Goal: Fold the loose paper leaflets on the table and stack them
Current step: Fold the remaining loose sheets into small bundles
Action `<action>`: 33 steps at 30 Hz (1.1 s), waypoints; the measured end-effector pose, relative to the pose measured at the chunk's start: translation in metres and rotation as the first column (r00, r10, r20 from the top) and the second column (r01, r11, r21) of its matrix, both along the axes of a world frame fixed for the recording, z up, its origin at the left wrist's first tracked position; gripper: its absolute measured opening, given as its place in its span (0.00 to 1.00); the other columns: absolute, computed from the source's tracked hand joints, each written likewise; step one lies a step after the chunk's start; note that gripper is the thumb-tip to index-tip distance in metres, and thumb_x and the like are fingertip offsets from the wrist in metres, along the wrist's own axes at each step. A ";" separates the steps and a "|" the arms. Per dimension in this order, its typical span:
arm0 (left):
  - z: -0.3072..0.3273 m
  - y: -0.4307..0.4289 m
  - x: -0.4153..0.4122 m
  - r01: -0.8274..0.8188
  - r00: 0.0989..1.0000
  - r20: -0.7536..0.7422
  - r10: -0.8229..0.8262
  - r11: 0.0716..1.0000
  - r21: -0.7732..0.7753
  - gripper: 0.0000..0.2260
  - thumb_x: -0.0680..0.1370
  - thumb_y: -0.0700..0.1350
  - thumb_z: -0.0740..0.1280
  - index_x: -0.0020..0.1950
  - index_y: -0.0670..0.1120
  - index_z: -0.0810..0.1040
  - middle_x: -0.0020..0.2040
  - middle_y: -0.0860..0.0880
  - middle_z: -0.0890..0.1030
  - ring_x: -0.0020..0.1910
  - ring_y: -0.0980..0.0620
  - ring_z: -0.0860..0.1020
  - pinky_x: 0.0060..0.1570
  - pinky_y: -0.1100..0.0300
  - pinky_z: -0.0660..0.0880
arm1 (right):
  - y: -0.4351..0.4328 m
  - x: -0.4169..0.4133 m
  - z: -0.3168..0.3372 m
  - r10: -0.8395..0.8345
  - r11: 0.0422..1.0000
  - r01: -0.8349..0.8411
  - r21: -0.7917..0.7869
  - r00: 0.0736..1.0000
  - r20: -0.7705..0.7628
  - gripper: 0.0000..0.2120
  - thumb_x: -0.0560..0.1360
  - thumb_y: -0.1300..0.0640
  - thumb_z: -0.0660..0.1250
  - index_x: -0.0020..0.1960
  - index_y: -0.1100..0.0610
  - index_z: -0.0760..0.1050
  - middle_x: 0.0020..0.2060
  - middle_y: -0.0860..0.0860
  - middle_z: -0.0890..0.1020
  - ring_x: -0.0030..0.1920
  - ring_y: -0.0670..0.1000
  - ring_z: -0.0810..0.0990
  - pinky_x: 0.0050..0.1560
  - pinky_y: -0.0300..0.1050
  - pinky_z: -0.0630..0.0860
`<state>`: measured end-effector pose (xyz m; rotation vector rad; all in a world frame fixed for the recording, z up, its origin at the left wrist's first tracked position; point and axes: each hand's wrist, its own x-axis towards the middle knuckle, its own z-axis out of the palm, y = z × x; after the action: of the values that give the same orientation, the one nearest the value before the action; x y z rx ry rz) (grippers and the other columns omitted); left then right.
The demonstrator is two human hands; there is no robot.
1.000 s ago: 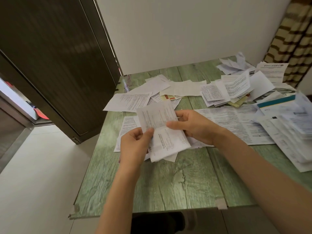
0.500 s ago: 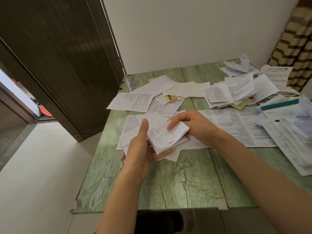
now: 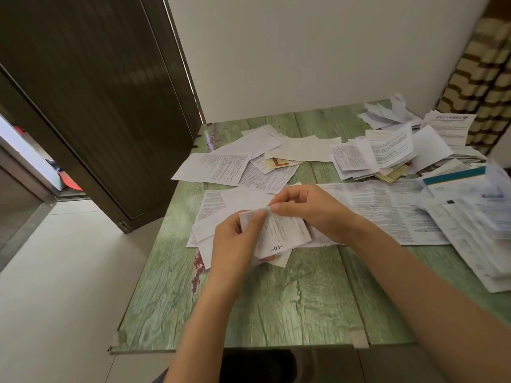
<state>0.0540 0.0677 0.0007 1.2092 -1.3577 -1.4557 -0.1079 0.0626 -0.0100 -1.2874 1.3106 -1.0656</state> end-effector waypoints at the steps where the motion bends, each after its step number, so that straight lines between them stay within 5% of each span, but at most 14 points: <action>1: -0.001 0.000 -0.001 -0.010 1.000 0.027 0.011 0.999 -0.040 0.07 0.78 0.45 0.65 0.41 0.46 0.78 0.38 0.47 0.80 0.30 0.58 0.80 0.23 0.64 0.74 | 0.000 0.000 0.000 0.004 1.000 -0.004 -0.009 1.000 -0.014 0.02 0.74 0.60 0.69 0.43 0.57 0.80 0.39 0.51 0.81 0.43 0.48 0.79 0.44 0.40 0.74; 5: -0.007 -0.003 0.000 -0.024 0.990 0.129 0.049 0.982 -0.189 0.09 0.79 0.46 0.63 0.41 0.48 0.79 0.38 0.51 0.81 0.38 0.53 0.80 0.33 0.56 0.78 | 0.001 -0.001 0.004 0.013 1.000 -0.015 -0.026 0.998 -0.054 0.04 0.74 0.61 0.69 0.40 0.56 0.80 0.36 0.51 0.80 0.39 0.46 0.77 0.41 0.37 0.73; 8: -0.007 -0.009 0.001 -0.051 0.993 0.095 0.073 0.975 -0.217 0.12 0.79 0.45 0.63 0.39 0.40 0.78 0.35 0.51 0.78 0.34 0.58 0.75 0.33 0.60 0.74 | 0.003 -0.007 0.011 -0.013 0.999 0.010 -0.031 0.995 -0.099 0.05 0.74 0.64 0.68 0.40 0.59 0.79 0.30 0.52 0.77 0.30 0.45 0.74 0.31 0.34 0.71; 11: -0.005 -0.013 0.001 -0.040 0.990 0.118 0.074 0.963 -0.267 0.13 0.79 0.43 0.63 0.37 0.42 0.78 0.35 0.51 0.77 0.30 0.63 0.71 0.31 0.71 0.68 | 0.004 -0.014 0.015 -0.014 1.000 0.012 -0.017 0.994 -0.112 0.05 0.74 0.64 0.68 0.40 0.59 0.79 0.27 0.51 0.75 0.26 0.44 0.72 0.28 0.34 0.70; 16: -0.001 -0.017 0.012 -0.086 0.989 0.101 0.112 0.968 -0.237 0.14 0.81 0.42 0.58 0.40 0.40 0.78 0.33 0.46 0.81 0.29 0.54 0.77 0.27 0.62 0.73 | 0.008 -0.042 0.020 -0.234 0.972 0.233 -0.033 0.971 -0.051 0.06 0.76 0.66 0.65 0.41 0.60 0.77 0.22 0.45 0.73 0.22 0.41 0.68 0.22 0.32 0.65; 20: 0.002 -0.026 0.032 -0.196 0.970 0.093 0.223 0.951 -0.238 0.13 0.80 0.40 0.57 0.40 0.42 0.78 0.32 0.47 0.82 0.29 0.52 0.80 0.30 0.60 0.76 | 0.002 -0.072 0.012 -0.677 0.700 0.712 -0.052 0.686 0.267 0.04 0.76 0.65 0.65 0.43 0.59 0.76 0.25 0.47 0.76 0.22 0.41 0.71 0.23 0.32 0.68; 24: -0.005 -0.016 0.022 -0.140 0.958 0.200 0.205 0.944 -0.298 0.13 0.81 0.44 0.57 0.43 0.45 0.78 0.34 0.49 0.82 0.30 0.54 0.80 0.30 0.62 0.75 | -0.007 -0.080 0.000 -0.880 0.410 0.911 -0.039 0.407 0.243 0.03 0.76 0.65 0.66 0.49 0.60 0.74 0.33 0.51 0.79 0.23 0.42 0.77 0.28 0.33 0.75; 33: -0.010 -0.007 0.007 -0.007 0.919 0.342 0.196 0.876 -0.483 0.07 0.80 0.44 0.59 0.45 0.51 0.76 0.40 0.57 0.80 0.39 0.60 0.79 0.42 0.54 0.78 | -0.013 -0.082 -0.012 -0.949 0.291 0.946 -0.139 0.304 0.083 0.05 0.75 0.67 0.64 0.45 0.58 0.72 0.45 0.57 0.80 0.28 0.47 0.78 0.27 0.34 0.75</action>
<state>0.0612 0.0603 -0.0098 1.2454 -1.7541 -0.7548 -0.1901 0.0499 -0.0217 -0.4480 2.1261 -2.0238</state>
